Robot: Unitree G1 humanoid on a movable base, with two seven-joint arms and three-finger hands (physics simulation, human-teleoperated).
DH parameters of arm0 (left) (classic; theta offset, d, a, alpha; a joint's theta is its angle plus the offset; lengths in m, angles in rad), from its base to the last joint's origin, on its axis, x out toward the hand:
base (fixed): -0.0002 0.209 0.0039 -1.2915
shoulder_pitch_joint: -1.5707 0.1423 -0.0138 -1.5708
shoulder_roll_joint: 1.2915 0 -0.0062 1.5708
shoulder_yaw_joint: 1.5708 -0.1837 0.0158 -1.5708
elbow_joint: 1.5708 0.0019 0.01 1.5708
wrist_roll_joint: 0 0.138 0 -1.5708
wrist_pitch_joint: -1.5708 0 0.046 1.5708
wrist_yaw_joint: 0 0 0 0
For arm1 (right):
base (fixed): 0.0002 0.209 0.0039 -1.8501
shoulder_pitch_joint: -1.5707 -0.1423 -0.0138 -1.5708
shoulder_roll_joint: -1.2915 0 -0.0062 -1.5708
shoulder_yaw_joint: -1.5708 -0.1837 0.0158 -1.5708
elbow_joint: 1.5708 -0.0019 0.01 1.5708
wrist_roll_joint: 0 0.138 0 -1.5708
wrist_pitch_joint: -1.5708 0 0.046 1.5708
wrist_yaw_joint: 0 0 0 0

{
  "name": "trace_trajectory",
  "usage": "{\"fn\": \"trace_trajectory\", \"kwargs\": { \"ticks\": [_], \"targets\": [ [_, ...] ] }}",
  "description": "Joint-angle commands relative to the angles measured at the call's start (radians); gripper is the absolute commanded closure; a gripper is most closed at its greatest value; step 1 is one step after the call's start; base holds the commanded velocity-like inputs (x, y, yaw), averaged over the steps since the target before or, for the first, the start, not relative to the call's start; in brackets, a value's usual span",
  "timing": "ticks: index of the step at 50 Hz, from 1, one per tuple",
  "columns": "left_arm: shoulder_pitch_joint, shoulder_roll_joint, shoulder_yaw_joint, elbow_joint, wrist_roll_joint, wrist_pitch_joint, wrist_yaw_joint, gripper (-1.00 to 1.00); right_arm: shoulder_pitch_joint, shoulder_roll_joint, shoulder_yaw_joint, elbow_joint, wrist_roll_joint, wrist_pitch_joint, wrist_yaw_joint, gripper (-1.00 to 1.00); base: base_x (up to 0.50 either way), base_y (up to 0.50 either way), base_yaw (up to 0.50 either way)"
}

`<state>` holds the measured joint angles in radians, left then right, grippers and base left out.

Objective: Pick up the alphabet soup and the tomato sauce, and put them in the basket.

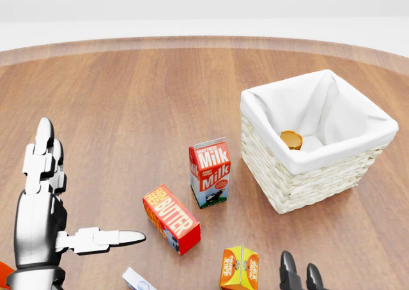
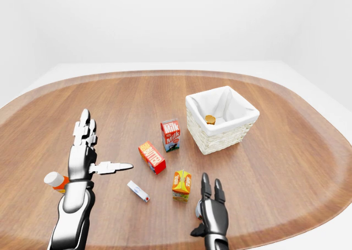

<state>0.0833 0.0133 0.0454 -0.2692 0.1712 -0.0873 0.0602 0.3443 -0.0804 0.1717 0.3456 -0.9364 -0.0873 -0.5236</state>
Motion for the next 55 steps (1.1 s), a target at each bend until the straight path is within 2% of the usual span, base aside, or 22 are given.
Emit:
{"fn": "trace_trajectory", "kwargs": {
  "ticks": [1, 12, 13, 14, 15, 20, 30, 33, 35, 42, 48, 55],
  "targets": [
    [0.001, 0.0, 0.001, -0.006, -0.001, 0.0, 0.0, -1.0, -0.008, 0.0, -0.001, 0.009, -0.008, 0.0, 0.0, -1.0, 0.0, 0.0, 0.0],
    [0.001, 0.0, 0.001, -0.007, -0.001, 0.0, 0.0, -1.0, -0.004, 0.0, 0.007, 0.007, -0.014, 0.0, 0.0, -1.0, 0.0, 0.0, 0.0],
    [0.001, 0.0, 0.001, -0.007, -0.001, 0.0, 0.0, -1.0, -0.005, -0.001, 0.009, 0.01, -0.015, 0.0, 0.0, -0.94, 0.0, 0.0, 0.0],
    [0.001, 0.0, 0.001, -0.007, 0.0, 0.0, 0.0, -1.0, -0.005, -0.001, 0.009, 0.009, -0.015, 0.0, 0.0, -0.15, 0.0, 0.0, 0.0],
    [0.001, 0.0, 0.001, -0.007, 0.0, 0.0, 0.0, -1.0, -0.005, -0.002, 0.01, 0.008, -0.015, 0.0, 0.0, 1.0, 0.0, 0.0, 0.0],
    [0.001, 0.0, 0.001, -0.006, -0.001, 0.0, 0.0, -1.0, -0.023, -0.005, 0.01, 0.054, -0.053, 0.0, 0.0, 1.0, 0.0, 0.0, 0.0],
    [0.001, 0.0, 0.001, -0.006, 0.0, 0.0, 0.0, -1.0, 0.023, -0.005, 0.021, -0.033, 0.011, 0.0, 0.0, 1.0, 0.0, 0.0, 0.0],
    [0.001, 0.0, 0.001, -0.007, -0.001, 0.0, 0.0, -1.0, 0.02, -0.009, 0.017, -0.006, -0.021, 0.0, 0.0, 1.0, 0.0, 0.0, 0.0],
    [0.001, 0.0, 0.001, -0.007, -0.001, 0.0, 0.001, -1.0, 0.072, -0.01, 0.026, -0.126, 0.078, 0.0, 0.0, 1.0, 0.0, 0.0, 0.0],
    [0.001, 0.0, 0.001, -0.007, -0.001, 0.0, 0.0, -1.0, 0.182, -0.023, 0.036, -0.379, 0.244, 0.0, 0.005, 1.0, 0.0, 0.0, 0.0],
    [0.001, 0.0, 0.001, -0.006, -0.001, 0.0, 0.0, -1.0, 0.242, -0.036, 0.038, -0.526, 0.335, 0.0, 0.087, 1.0, 0.0, 0.0, 0.0],
    [-0.001, 0.0, 0.002, -0.003, -0.001, 0.0, 0.002, -1.0, 0.268, -0.038, 0.021, -0.583, 0.383, 0.0, 0.125, 1.0, 0.0, 0.0, 0.0]
  ]
}}
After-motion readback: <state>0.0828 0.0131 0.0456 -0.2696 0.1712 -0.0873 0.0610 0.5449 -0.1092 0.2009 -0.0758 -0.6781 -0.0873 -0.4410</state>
